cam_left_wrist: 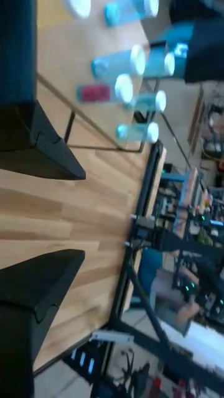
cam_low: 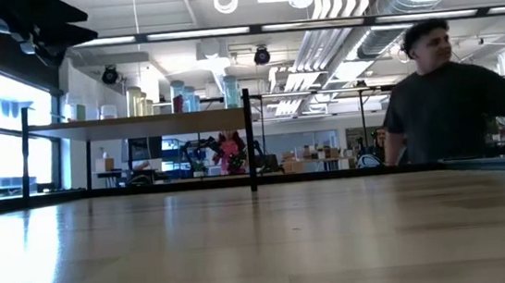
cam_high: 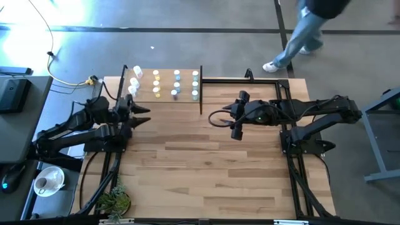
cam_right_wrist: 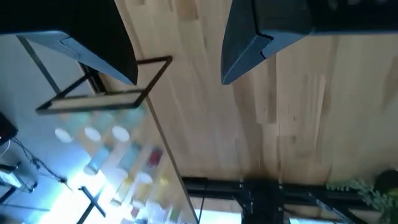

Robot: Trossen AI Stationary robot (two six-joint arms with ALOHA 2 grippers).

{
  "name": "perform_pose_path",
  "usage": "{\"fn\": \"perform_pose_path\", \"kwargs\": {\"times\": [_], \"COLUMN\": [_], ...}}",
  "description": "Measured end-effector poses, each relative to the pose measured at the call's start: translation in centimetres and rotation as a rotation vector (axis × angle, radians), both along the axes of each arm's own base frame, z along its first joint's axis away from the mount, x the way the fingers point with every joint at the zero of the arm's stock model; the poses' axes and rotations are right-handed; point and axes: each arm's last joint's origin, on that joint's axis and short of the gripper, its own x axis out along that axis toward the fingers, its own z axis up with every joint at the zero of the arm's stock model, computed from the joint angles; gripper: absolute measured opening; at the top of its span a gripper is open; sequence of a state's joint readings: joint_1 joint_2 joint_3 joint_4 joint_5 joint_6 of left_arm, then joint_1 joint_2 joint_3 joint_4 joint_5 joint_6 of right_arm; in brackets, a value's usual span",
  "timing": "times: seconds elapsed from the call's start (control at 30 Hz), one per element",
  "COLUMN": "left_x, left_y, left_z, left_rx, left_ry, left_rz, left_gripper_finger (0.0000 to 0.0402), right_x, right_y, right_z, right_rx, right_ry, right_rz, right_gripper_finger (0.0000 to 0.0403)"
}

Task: Pick and place medicine bottles onto shelf by color
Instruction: Return to Home Position

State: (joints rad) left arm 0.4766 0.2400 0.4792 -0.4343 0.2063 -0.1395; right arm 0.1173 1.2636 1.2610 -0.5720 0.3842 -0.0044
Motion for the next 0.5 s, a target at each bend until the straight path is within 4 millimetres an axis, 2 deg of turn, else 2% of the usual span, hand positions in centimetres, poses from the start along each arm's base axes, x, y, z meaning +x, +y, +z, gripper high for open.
{"fn": "perform_pose_path", "kwargs": {"times": [0.4, 0.5], "left_x": [1.1, 1.5], "left_y": [-0.5, -0.6], "left_z": [-3.8, -4.6], "left_rx": [-0.008, -0.002], "left_ry": [-0.078, -0.094], "left_rz": [-0.102, -0.128], "left_gripper_finger": [0.0184, 0.0184], "right_x": [-0.2, -0.2], "right_y": [0.0, 0.0], "right_z": [-0.3, -1.3], "right_rx": [0.024, 0.019], "right_ry": [0.026, 0.039], "right_rz": [-0.018, -0.017], "right_gripper_finger": [0.0222, 0.0222]}}
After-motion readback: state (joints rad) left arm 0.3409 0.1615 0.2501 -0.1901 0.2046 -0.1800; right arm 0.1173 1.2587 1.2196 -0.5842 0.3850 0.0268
